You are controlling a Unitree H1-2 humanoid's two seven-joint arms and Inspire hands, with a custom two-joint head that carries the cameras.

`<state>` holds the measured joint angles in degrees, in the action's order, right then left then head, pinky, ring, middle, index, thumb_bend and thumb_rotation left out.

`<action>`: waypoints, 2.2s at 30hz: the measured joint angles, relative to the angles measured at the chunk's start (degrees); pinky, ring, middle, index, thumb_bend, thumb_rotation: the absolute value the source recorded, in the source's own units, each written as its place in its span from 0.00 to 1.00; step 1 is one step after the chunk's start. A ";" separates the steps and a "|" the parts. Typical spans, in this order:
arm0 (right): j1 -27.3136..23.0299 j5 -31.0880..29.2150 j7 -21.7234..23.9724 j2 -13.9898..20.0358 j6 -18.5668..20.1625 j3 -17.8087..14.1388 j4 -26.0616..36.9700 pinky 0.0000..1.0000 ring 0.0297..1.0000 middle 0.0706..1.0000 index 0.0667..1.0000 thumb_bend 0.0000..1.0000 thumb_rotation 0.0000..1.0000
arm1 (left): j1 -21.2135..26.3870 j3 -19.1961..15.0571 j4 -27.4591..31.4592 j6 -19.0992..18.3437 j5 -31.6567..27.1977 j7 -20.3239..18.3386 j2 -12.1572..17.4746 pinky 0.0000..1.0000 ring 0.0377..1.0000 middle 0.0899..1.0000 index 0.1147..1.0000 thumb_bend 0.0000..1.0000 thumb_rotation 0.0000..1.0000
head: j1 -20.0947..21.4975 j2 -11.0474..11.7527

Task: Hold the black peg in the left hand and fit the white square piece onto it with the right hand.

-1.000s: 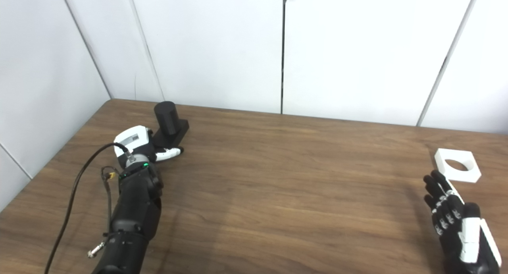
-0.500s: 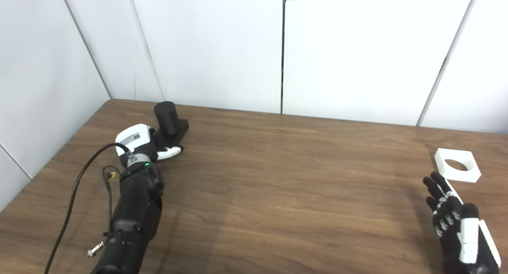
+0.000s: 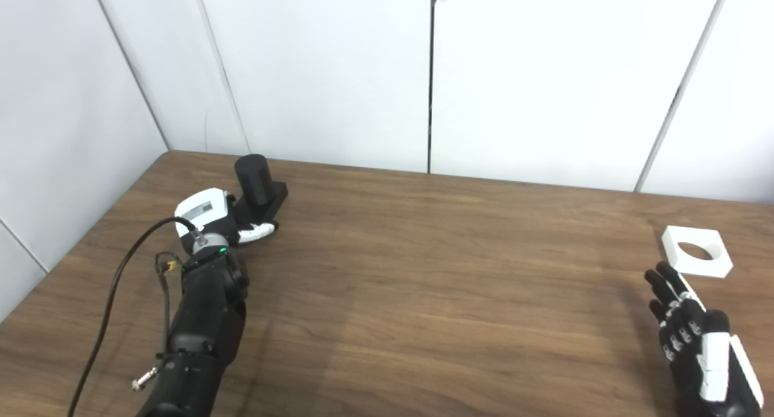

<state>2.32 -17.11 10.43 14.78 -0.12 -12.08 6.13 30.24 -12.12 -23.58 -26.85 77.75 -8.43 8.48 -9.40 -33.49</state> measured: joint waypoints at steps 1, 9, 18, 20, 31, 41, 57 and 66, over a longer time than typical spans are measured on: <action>0.00 0.00 0.00 0.00 0.00 0.00 0.00 1.00 0.99 0.91 0.92 0.76 1.00 | 0.00 0.00 0.00 0.00 0.00 0.00 0.00 1.00 1.00 0.98 0.86 0.75 0.61 | 0.00 0.00; 0.00 0.01 0.00 0.00 0.01 0.00 0.01 1.00 0.99 0.91 0.92 0.76 1.00 | 0.00 0.01 0.00 0.00 0.00 0.00 0.00 1.00 1.00 0.98 0.86 0.75 0.61 | 0.00 0.00; 0.00 0.02 0.00 0.00 0.03 0.00 0.02 1.00 0.99 0.91 0.92 0.76 1.00 | 0.00 0.02 0.00 0.00 -0.01 0.00 0.00 1.00 1.00 0.98 0.86 0.75 0.61 | 0.00 0.00; 0.00 0.02 0.00 0.00 0.05 0.00 0.02 1.00 0.99 0.91 0.92 0.76 1.00 | 0.00 0.02 0.00 0.00 -0.01 0.00 0.00 1.00 1.00 0.98 0.86 0.75 0.61 | 0.00 0.00; 0.00 0.03 0.00 0.00 0.07 0.00 0.04 1.00 0.99 0.91 0.92 0.76 1.00 | 0.00 0.02 0.00 0.00 -0.01 0.00 0.00 1.00 1.00 0.98 0.86 0.75 0.61 | 0.00 0.00; 0.01 0.03 0.00 0.00 0.08 0.00 0.04 1.00 0.99 0.91 0.92 0.76 1.00 | 0.00 0.02 0.00 0.00 -0.01 0.01 0.00 1.00 1.00 0.98 0.86 0.75 0.61 | 0.00 0.00; 0.01 0.03 0.00 0.00 0.09 -0.01 0.05 1.00 0.99 0.91 0.92 0.76 1.00 | -0.01 0.02 0.00 0.00 -0.01 0.01 0.00 1.00 1.00 0.98 0.86 0.75 0.61 | 0.00 0.00; 0.01 0.03 0.00 0.00 0.09 -0.01 0.06 1.00 0.99 0.91 0.92 0.76 1.00 | -0.01 0.02 0.00 0.00 -0.01 0.01 0.00 1.00 1.00 0.98 0.86 0.75 0.61 | 0.00 0.00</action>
<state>2.32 -17.08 10.43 14.78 -0.03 -12.09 6.19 30.23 -12.10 -23.58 -26.85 77.74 -8.42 8.48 -9.40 -33.49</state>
